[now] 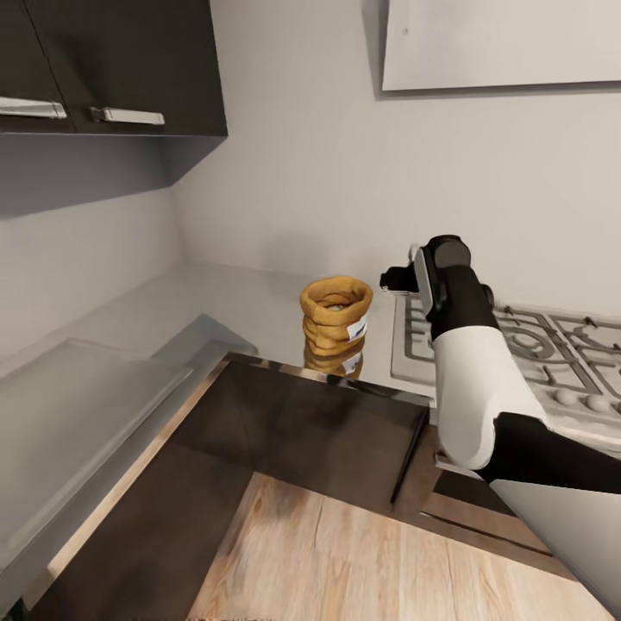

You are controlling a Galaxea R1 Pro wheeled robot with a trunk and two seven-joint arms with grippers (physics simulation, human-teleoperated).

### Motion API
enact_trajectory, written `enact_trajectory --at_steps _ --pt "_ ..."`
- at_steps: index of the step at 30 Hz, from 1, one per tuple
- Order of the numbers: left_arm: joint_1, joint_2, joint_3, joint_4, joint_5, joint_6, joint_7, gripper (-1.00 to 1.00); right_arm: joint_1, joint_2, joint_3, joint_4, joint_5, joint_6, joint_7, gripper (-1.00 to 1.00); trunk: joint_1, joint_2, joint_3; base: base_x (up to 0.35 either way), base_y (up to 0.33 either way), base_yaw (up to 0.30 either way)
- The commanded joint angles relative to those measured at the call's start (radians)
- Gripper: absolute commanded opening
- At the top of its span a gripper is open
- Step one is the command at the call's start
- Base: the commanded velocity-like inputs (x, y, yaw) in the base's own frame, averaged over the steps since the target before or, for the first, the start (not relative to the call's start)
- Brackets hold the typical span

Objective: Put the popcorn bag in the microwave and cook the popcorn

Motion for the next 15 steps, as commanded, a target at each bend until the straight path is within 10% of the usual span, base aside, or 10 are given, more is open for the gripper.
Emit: enact_trajectory --at_steps 1,15 --pt "0.0 0.0 0.002 -0.001 0.003 -0.001 0.001 1.0 -0.001 0.001 -0.003 -0.016 -0.001 0.003 -0.003 1.0 0.0 -0.001 -0.001 0.0 0.0 0.272" --pt "0.0 0.0 0.002 -0.001 0.003 -0.001 0.001 1.0 -0.001 0.001 -0.002 -0.032 0.0 0.003 -0.125 1.0 0.0 -0.001 -0.001 0.0 0.0 0.236"
